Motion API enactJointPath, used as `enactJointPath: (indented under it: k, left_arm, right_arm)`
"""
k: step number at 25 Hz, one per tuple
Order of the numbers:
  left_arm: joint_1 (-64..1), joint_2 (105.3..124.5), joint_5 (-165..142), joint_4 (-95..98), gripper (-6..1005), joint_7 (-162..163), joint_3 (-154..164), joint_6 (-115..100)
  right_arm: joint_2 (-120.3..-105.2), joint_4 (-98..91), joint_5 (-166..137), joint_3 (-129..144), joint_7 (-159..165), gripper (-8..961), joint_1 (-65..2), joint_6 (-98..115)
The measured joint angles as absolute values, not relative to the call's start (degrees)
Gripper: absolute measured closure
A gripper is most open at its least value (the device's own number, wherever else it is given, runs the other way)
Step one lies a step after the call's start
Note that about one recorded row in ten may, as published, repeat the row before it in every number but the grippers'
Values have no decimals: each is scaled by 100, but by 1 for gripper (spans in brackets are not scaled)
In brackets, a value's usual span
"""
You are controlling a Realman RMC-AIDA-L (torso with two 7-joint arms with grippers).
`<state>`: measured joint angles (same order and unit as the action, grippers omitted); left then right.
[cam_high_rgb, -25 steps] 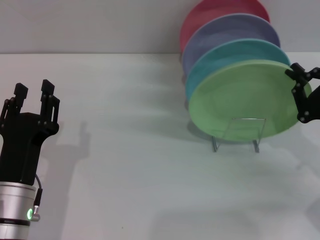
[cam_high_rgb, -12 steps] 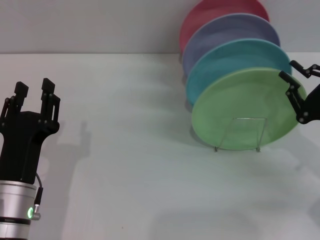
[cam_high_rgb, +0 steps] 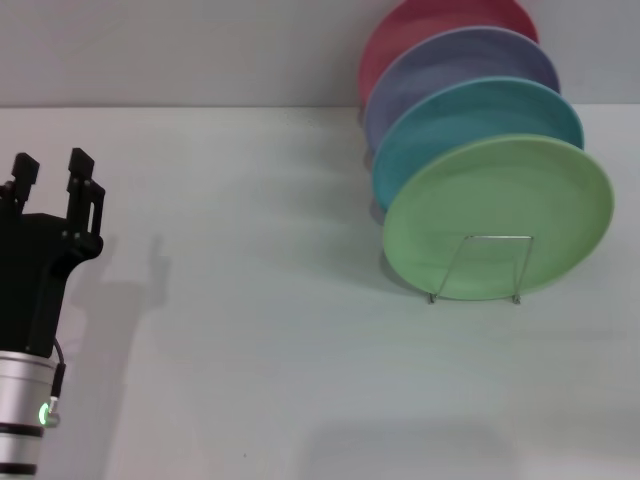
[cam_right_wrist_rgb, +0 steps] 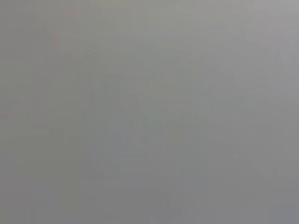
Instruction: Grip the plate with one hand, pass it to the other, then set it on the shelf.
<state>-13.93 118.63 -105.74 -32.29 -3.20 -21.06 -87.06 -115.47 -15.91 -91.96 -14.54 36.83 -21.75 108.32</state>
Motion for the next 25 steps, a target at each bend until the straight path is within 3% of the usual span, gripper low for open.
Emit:
enactJointPath:
  k: [4, 10, 12, 17, 25]
  left_arm:
    - [-1625, 11860, -10572, -2693, 410, -317, -2105, -8785]
    - [-1817, 11862, -10544, -2258, 364, -252, -2286, -8737]
    - [-1838, 11855, -10541, -2131, 304, -178, -2479, -8724]
    - [-1980, 11848, -10546, -1637, 180, 423, -2783, -8653]
    - [-2175, 11832, -10537, -1223, 167, 599, -3014, -8247]
  right_arm:
    - [-11519, -1595, -8497, -1464, 4538, 722, -1724, 10053]
    - [-11542, -1579, -8447, -1851, 4867, 670, -1606, 9143]
    - [-11582, -1506, -8409, -2187, 4896, 653, -1616, 8854]
    - [-11831, -1298, -8363, -2744, 3959, 447, -1758, 8876]
    - [-11878, -818, -8351, -2786, 3643, 407, -1884, 8800]
